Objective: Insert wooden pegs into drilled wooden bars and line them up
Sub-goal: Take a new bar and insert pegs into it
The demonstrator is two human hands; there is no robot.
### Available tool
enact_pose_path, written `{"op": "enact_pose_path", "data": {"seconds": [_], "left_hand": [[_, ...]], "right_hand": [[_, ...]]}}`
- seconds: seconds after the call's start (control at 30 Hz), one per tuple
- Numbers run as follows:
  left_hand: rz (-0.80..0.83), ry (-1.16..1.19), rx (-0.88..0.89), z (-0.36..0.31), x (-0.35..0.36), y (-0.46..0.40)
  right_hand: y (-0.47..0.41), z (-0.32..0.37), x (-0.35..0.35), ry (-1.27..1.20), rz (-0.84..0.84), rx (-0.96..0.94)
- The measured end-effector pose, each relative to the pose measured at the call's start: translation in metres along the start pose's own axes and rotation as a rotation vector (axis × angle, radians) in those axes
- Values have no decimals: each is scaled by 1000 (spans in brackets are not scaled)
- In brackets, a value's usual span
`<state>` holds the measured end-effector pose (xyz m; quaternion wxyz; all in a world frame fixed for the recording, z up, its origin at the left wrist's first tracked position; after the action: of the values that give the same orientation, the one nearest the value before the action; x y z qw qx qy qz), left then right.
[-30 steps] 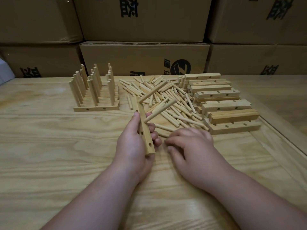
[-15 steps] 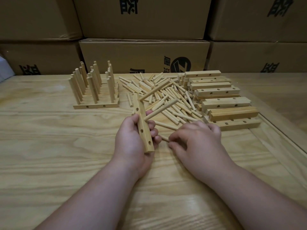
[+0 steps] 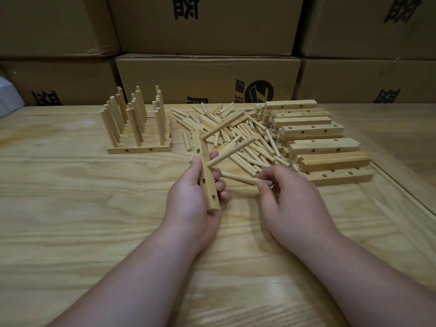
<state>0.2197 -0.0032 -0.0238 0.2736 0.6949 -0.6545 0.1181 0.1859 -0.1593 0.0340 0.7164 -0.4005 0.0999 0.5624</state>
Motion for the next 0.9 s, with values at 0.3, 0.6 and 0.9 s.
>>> {"op": "enact_pose_path", "data": {"seconds": [0.3,0.6,0.9], "left_hand": [[-30,34,-5,-2,-1,0],[-99,26,-37,0,-8,0],[-68,-28,-5,-4,-4,3]], "right_hand": [[4,11,-11,-299,-74,-73],[6,18,-4,-375,14,-118],[8,30,-4,-421,58,-206]]}}
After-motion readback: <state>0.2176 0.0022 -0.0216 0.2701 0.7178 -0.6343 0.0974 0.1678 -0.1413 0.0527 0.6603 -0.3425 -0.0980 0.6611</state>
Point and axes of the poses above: each hand's wrist, its own y-axis away from the middle knuckle, its own x-axis out of the palm, z = x × y, the point moved 9 cm from there along -y, towards the middle knuckle, and after that the axes turned 14 degrees about -y, right-handed, at the moved point
